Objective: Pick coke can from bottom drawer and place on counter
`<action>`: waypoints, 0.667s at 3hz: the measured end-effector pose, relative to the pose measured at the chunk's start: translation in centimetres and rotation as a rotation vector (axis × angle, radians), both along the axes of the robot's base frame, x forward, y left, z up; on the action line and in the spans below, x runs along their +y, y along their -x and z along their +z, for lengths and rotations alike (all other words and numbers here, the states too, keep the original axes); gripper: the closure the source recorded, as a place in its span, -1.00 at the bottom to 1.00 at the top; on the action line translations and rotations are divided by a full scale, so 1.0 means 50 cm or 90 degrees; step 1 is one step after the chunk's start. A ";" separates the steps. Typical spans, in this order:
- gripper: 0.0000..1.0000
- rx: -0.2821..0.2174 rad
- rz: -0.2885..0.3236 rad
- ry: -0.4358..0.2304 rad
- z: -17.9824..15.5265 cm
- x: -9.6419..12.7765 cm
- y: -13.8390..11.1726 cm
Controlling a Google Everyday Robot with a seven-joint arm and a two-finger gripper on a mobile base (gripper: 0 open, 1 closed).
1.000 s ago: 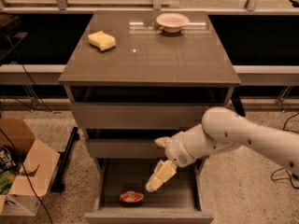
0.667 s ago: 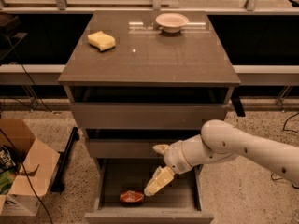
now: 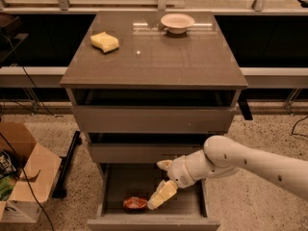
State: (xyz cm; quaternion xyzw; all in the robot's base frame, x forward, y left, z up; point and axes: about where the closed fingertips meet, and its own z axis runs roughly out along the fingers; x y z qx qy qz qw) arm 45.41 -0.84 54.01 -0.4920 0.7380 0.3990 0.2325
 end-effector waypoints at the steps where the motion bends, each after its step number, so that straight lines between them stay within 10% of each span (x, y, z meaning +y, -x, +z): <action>1: -1.00 -0.003 -0.001 0.013 -0.048 0.016 -0.008; 2: -1.00 -0.040 0.000 0.032 -0.124 0.037 -0.017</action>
Offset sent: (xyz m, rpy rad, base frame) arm 0.0248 0.0261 -0.1100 -0.0987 -0.1641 -0.0257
